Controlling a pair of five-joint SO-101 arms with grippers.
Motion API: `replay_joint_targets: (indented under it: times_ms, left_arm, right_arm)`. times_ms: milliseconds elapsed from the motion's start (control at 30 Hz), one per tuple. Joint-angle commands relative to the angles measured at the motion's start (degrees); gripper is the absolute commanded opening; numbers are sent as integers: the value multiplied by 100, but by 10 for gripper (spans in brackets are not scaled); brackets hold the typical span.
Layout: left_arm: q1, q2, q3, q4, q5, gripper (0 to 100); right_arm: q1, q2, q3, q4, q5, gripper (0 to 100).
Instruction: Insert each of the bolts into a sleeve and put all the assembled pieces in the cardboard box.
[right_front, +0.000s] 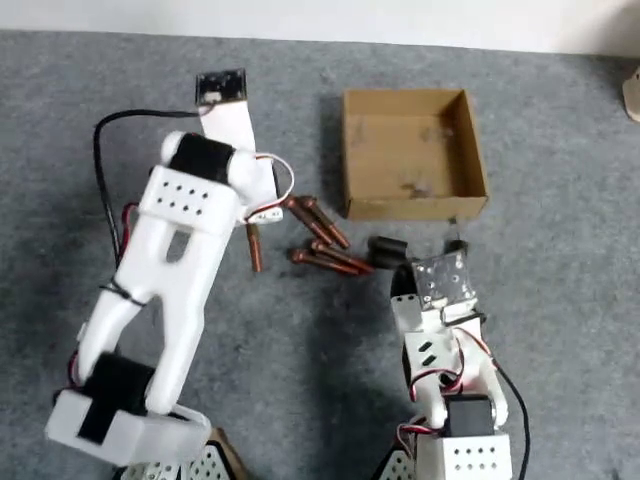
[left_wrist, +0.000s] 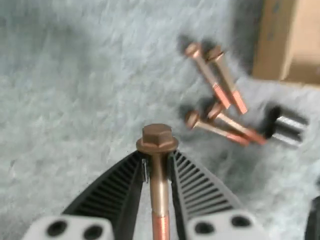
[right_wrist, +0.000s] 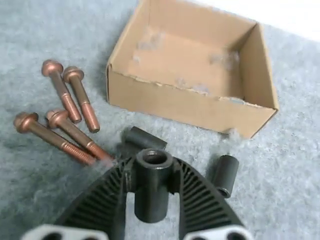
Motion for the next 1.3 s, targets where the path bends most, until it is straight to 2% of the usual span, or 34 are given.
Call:
replay_joint_targets:
  times_ms: [0,200,367,500,600,767,900,1033,1133,1267]
  left_arm:
    - [127,-382,22,-510,53,6]
    - [356,-400,435,-1073,-668,6]
    - [435,-497,497,-1108,-659,6]
    - [497,-1262,760,-1231,-677,6]
    - [576,-1965,1569,-1908,-712,6]
    - [576,-2721,3284,-3833,-712,6]
    - [576,-3116,4251,-5046,-712,6]
    - [585,-3600,4840,-5670,-703,6]
    - [725,-3996,5200,-6013,-703,6]
    - [971,-4541,5684,-6435,-703,6]
  right_arm:
    - [-277,-136,145,-462,-53,4]
    - [-1200,-180,84,-470,-53,4]
    - [-1244,-180,92,-453,-70,4]
    - [-1138,-180,40,-444,-730,4]
    - [-892,-180,-40,-444,-826,4]
    - [-822,-180,-22,-444,-826,4]
    - [-1262,-180,-31,-444,-826,4]
    - [-1886,-180,4,-637,-651,4]
    - [-2009,-180,31,-1543,-9,5]
    - [-2026,-180,567,-2413,316,5]
